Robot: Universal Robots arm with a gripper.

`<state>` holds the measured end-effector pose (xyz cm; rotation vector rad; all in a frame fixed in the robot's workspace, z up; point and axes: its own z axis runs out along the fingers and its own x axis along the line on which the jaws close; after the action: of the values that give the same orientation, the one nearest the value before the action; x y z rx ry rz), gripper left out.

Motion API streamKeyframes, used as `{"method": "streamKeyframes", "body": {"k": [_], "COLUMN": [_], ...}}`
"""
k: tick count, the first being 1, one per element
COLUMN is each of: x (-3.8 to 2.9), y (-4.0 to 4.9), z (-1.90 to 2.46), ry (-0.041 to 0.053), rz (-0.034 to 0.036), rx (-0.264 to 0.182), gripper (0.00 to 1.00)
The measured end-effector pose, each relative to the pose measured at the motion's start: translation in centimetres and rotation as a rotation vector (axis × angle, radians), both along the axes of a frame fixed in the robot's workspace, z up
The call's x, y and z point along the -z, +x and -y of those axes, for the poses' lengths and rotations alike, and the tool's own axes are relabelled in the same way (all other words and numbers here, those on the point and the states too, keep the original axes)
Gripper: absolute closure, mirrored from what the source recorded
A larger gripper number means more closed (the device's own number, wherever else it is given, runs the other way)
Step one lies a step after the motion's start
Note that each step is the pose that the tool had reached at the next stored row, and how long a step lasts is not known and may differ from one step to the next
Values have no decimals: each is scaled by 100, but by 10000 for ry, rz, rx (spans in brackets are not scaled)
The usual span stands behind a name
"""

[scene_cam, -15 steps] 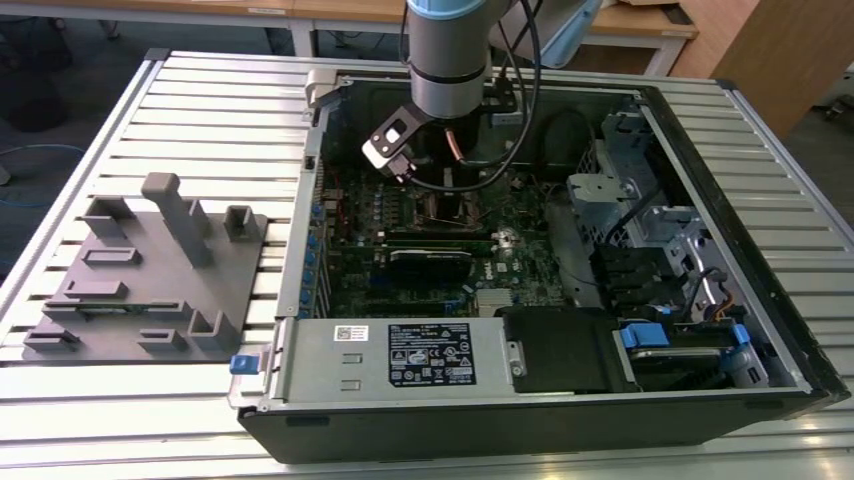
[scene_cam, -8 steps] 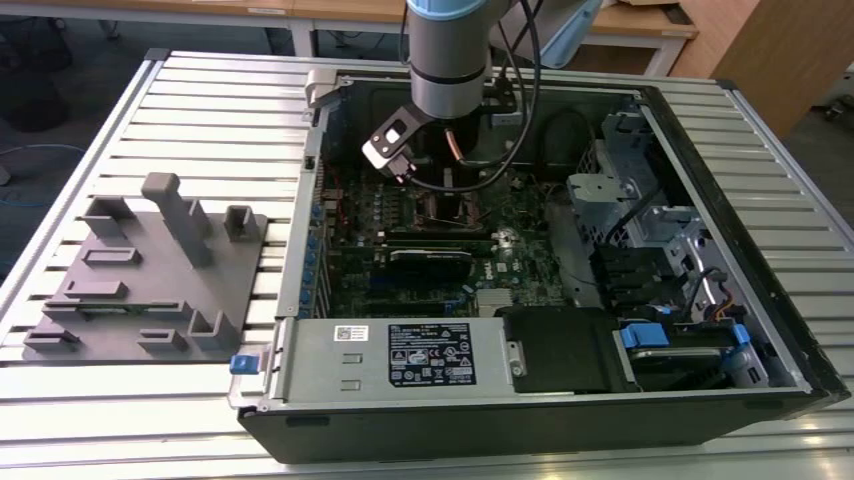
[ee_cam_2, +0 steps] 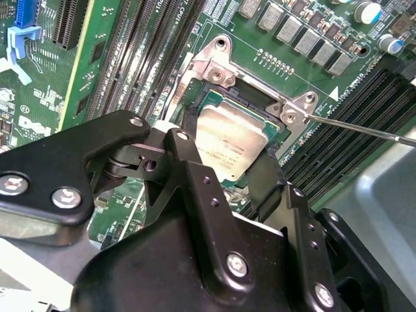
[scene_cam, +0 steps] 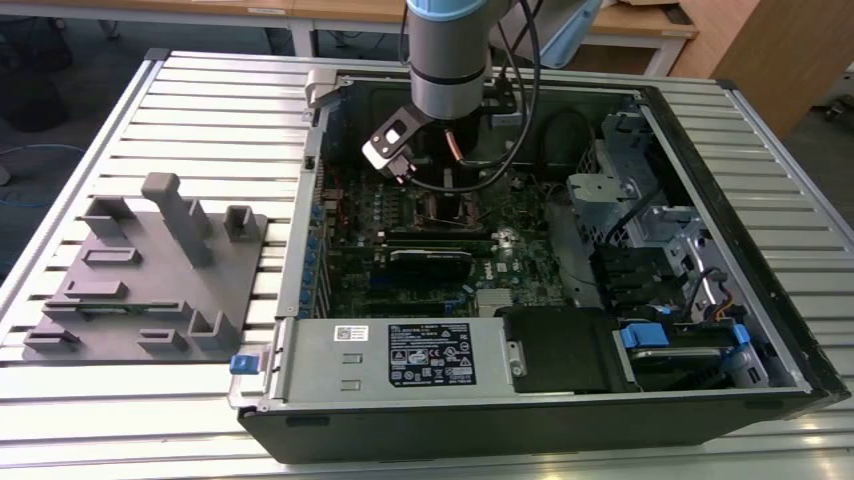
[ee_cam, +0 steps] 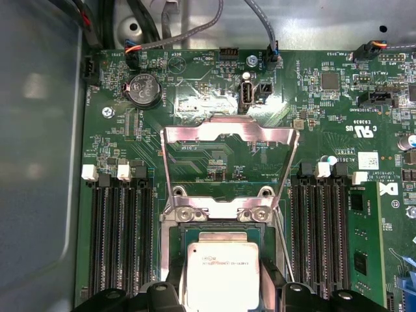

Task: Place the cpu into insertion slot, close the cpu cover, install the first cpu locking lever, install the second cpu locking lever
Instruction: 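Place the cpu into insertion slot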

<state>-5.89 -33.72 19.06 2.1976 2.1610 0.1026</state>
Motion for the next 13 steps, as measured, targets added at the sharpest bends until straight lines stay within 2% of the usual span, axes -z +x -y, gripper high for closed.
{"method": "streamKeyframes", "body": {"k": [13], "x": [20], "y": [0], "z": [0], "ry": [1], "rz": [1], "rx": [0], "gripper": [46]}}
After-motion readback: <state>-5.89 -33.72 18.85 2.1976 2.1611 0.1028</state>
